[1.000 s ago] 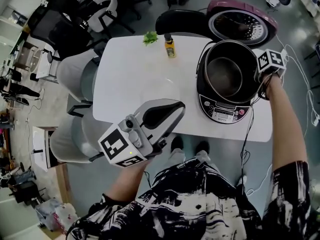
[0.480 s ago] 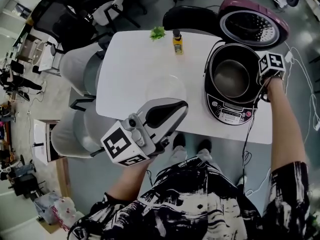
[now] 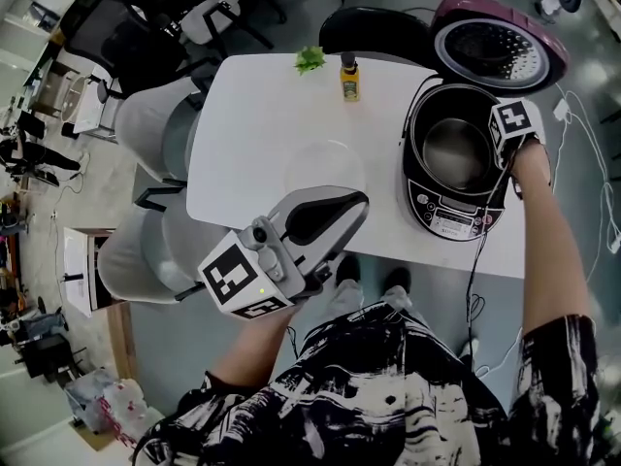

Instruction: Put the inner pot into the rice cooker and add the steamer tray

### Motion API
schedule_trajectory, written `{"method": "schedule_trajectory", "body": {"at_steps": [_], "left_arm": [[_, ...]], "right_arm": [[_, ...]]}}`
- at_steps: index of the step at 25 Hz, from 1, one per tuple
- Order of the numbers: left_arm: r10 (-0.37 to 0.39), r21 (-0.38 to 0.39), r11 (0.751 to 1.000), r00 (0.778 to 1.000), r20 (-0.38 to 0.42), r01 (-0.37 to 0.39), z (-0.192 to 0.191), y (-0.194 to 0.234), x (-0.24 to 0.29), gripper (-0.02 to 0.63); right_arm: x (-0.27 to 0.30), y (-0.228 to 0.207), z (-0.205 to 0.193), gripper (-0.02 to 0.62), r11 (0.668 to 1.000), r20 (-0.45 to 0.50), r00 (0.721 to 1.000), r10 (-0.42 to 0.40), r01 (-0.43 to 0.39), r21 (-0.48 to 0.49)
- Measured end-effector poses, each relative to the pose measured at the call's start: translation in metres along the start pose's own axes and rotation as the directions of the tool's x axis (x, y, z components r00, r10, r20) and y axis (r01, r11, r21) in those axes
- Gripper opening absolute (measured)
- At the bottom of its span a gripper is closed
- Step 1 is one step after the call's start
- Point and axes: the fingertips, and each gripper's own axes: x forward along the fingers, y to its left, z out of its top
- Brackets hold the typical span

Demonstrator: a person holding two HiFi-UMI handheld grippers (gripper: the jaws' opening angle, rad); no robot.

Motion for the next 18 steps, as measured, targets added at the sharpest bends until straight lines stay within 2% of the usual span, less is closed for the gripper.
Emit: {"method": "schedule_trajectory", "body": {"at_steps": [2, 6, 9, 15, 18], "left_arm": [[0.001, -0.002, 1.0, 1.0, 0.001, -0.001, 0.0, 0.001, -0.002, 0.005], [0.002, -0.001, 1.0, 1.0, 0.005, -0.002, 0.001, 0.002, -0.005, 0.005], [0.002, -0.002, 1.0, 1.0, 0.01, -0.002, 0.002, 0.004, -0.008, 0.005], [-0.006, 0.003, 1.0, 1.0, 0.011, 0.006, 0.003, 0.003, -0.007, 0.005], [-0.01, 0.011, 1.0, 1.0, 0.011, 0.01, 0.005, 0.001, -0.006, 0.005]], "right_arm": [[0.002, 0.0, 0.0, 0.038, 0.999, -0.007, 1.0, -0.019, 0.019, -0.044], [0.002, 0.0, -0.001, 0.045, 0.998, 0.0, 1.0, -0.027, 0.027, -0.063], [-0.001, -0.005, -0.003, 0.123, 0.994, -0.001, 0.998, -0.059, 0.059, -0.092], [-0.004, -0.007, -0.009, 0.104, 0.997, 0.021, 0.999, -0.032, 0.033, -0.066], [-0.013, -0.011, -0.006, 0.101, 0.995, 0.049, 0.998, -0.043, 0.047, -0.085]]}}
